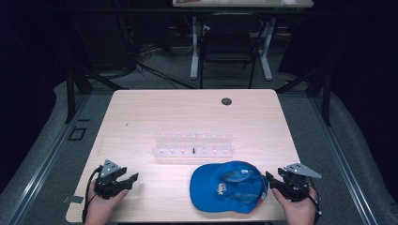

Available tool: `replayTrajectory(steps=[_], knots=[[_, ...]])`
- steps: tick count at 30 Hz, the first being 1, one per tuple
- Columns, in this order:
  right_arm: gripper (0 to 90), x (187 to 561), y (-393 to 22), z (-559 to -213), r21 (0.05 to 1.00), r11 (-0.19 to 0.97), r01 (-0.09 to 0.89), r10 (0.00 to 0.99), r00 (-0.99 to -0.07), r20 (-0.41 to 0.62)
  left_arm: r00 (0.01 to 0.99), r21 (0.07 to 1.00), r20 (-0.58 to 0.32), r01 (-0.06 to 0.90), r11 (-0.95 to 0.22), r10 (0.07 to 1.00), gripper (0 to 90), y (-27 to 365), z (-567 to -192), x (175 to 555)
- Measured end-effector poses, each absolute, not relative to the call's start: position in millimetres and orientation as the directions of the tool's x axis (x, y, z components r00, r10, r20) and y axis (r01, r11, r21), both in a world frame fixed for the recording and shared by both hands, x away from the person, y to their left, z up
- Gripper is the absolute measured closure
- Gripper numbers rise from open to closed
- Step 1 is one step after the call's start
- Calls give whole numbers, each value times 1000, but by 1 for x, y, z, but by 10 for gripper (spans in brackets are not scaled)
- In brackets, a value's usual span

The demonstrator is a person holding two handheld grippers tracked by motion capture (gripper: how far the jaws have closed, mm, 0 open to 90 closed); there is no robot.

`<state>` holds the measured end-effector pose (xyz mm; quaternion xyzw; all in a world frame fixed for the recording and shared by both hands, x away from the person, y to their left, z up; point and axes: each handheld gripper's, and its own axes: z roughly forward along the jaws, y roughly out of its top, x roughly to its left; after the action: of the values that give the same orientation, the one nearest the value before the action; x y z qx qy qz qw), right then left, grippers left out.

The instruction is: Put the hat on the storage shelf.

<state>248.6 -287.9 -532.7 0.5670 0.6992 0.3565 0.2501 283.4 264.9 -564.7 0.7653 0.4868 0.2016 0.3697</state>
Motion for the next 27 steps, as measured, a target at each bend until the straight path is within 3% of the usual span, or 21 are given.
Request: replayTrajectory(steps=[5, 6, 12, 18, 27], knots=[[519, 248, -289, -529, 779, 92, 620, 971, -227, 67, 427, 773, -72, 595, -221, 901, 455, 269, -563, 284], [595, 248, -291, -529, 759, 86, 646, 969, -232, 87, 427, 769, -77, 601, -218, 901, 463, 270, -562, 284], [676, 251, -296, -528, 717, 96, 690, 966, -239, 102, 433, 778, -81, 590, -214, 898, 491, 270, -561, 284], [678, 257, -296, -522, 668, 52, 742, 959, -224, 174, 434, 780, -87, 590, -210, 897, 513, 270, -562, 283], [621, 272, -293, -524, 565, 92, 820, 961, -222, 166, 440, 779, -83, 589, -217, 894, 521, 267, -563, 284]])
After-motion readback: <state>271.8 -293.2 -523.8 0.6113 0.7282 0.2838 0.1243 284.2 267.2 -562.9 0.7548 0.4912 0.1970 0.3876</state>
